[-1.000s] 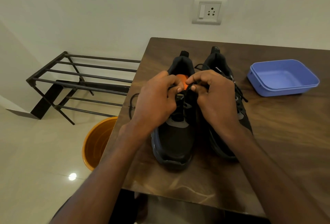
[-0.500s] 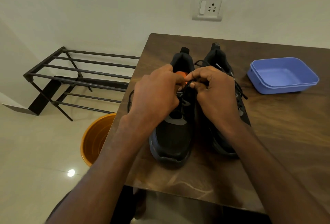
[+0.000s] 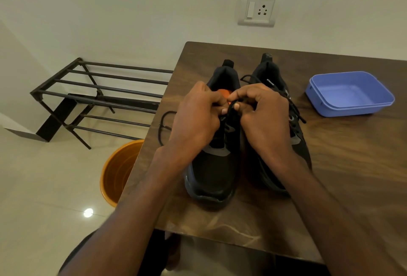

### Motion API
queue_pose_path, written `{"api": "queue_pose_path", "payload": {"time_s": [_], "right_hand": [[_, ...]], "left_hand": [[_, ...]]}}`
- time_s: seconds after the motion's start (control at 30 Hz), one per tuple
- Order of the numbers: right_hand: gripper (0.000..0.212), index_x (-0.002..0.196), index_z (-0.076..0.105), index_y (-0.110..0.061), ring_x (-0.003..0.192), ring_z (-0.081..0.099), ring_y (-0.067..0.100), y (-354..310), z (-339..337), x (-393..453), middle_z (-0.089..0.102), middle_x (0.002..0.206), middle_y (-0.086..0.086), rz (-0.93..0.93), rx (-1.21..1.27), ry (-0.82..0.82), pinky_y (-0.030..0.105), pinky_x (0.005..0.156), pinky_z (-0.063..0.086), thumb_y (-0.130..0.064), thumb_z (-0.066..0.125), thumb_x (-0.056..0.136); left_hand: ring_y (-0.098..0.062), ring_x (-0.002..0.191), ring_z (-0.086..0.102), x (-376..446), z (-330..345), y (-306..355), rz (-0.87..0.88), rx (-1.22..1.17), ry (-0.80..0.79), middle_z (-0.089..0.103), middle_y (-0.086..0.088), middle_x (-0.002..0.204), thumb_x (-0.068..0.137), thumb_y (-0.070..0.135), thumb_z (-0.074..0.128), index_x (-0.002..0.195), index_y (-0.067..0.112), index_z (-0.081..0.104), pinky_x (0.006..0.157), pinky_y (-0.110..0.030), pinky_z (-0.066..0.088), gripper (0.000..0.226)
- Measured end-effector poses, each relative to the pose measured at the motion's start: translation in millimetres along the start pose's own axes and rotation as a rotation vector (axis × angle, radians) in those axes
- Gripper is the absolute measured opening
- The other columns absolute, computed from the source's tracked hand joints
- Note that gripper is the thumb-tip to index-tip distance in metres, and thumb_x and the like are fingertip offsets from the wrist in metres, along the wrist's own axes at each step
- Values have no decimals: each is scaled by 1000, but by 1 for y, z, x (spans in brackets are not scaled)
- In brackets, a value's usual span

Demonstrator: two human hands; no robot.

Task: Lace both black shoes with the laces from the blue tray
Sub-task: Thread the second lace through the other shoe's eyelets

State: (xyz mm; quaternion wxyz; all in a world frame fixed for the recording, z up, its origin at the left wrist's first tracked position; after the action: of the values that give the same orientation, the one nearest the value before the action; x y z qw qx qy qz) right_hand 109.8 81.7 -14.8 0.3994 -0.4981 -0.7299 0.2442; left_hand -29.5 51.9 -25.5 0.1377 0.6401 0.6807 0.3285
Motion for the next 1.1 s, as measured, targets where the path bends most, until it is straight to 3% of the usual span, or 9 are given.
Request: {"api": "queue_pose_path", "payload": {"time_s": [0.17,0.3,0.37,0.53,0.67,0.77,0.87,0.97,1.1], "right_hand": [[27,97,77,-24,90,61,-8,-1,0,-1,65,103,-16,6,-19,5,5,85,47,1,71,90],[26,98,78,-22,92,62,-5,-1,1,-1,66,105,-15,7,-15,1,8,89,49,2,70,90],[27,98,78,-22,93,63,-4,0,1,-1,67,106,-14,11,-13,5,7,87,50,3,70,90],[29,97,79,-24,98,66,3,6,2,-3,70,109,-11,30,-3,30,29,90,59,2,70,89],[29,96,78,-26,97,65,3,5,-1,-4,70,107,-12,27,-5,56,30,89,58,1,70,89],[27,99,78,-26,97,66,4,6,-1,-4,70,108,-12,47,-21,46,33,88,59,-1,72,89],[23,106,75,-27,97,67,3,5,-7,-4,69,110,-11,95,21,46,28,87,59,-8,70,93],[13,103,73,-28,88,66,-3,8,-10,-9,70,100,-14,162,20,0,16,81,56,-19,72,95],[8,88,73,-33,82,65,-3,11,-1,-14,69,84,-18,205,-64,-112,15,79,51,-27,76,92]], "left_hand": [[-15,98,56,2,1,-4,37,-74,-95,57,0,105,96,5,67,100,20,75,84,-27,52,17],[-16,90,58,-3,-4,8,90,95,27,61,-2,103,93,7,72,106,19,76,75,-19,44,18],[-16,90,59,-5,-9,13,120,115,82,62,-3,102,91,9,74,107,19,75,76,-24,49,18],[-17,95,48,-3,-6,8,122,110,71,49,1,99,93,9,71,98,19,72,80,-29,46,11],[-12,94,52,1,6,-4,57,-78,0,53,5,98,95,3,66,89,16,70,82,-27,49,15],[-10,101,55,2,6,-12,80,-172,-74,55,7,102,99,5,62,100,21,75,89,-31,52,21],[-16,118,53,-1,-4,-16,125,-208,-26,55,6,118,101,10,57,125,32,68,102,-47,49,34],[-11,120,58,-1,-19,-30,64,-187,125,61,7,125,104,12,52,129,28,65,106,-51,49,33],[-3,106,65,1,-18,-42,-11,-204,69,69,9,113,102,13,60,118,25,68,96,-30,57,21]]}}
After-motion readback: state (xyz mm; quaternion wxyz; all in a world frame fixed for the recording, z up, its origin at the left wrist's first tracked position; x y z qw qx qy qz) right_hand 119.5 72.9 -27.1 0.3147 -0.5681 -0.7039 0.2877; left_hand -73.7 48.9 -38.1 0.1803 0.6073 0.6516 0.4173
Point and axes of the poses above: each hand's wrist, its own x-axis towards the middle knuckle, its own z-axis out of the palm, y = z × x, the point moved 10 cm from there along x, towards the middle knuckle
